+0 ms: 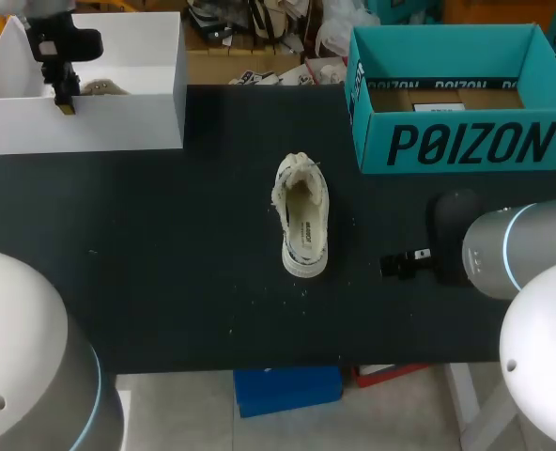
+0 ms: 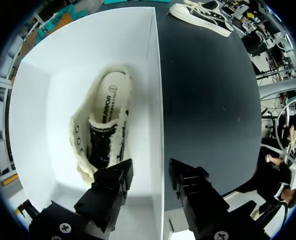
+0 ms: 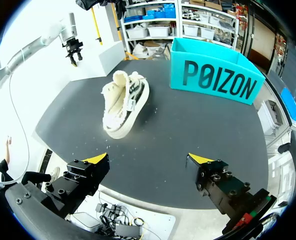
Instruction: Take the shoe out of the shoebox, open the shoe tongue, remove and reinsert the insole, then place the shoe into the shoebox
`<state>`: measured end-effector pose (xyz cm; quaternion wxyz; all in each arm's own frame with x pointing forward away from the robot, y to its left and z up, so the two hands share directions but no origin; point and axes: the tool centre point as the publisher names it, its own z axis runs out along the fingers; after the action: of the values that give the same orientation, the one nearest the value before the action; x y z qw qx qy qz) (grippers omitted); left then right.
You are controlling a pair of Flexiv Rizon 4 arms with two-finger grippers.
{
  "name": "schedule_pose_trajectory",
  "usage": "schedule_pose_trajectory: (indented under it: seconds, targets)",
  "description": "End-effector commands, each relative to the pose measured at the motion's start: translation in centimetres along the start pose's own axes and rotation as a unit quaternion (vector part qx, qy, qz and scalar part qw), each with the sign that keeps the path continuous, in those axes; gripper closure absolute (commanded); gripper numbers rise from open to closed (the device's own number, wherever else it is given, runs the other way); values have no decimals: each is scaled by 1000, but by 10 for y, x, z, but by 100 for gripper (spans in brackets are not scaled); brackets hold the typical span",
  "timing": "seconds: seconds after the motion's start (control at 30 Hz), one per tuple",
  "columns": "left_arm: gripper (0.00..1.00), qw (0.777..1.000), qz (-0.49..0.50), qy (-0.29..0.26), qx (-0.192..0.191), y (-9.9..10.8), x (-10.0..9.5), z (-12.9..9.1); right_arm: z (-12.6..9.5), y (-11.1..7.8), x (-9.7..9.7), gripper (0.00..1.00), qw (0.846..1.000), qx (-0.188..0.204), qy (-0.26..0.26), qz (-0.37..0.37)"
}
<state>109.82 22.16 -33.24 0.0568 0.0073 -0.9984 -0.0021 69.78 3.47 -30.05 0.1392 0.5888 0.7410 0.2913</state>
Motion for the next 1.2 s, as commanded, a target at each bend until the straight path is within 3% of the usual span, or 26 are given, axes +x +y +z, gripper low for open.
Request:
schedule_pose_trajectory:
  seconds: [0.03, 0.43, 0.77, 1.2]
  targets:
    - [100, 1000, 2, 12, 3, -2, -8, 12, 1, -1, 1, 0, 1000, -2, -1, 0]
    - [100, 1000, 8, 12, 17, -21, 18, 18, 1, -1, 1, 0, 1000, -2, -1, 0]
    - [100, 1000, 3, 8, 28, -31, 54, 22, 1, -1, 1, 0, 1000, -2, -1, 0]
    - [100, 998, -35, -16, 57, -23, 93, 23, 1, -1, 1, 0, 1000, -2, -1, 0]
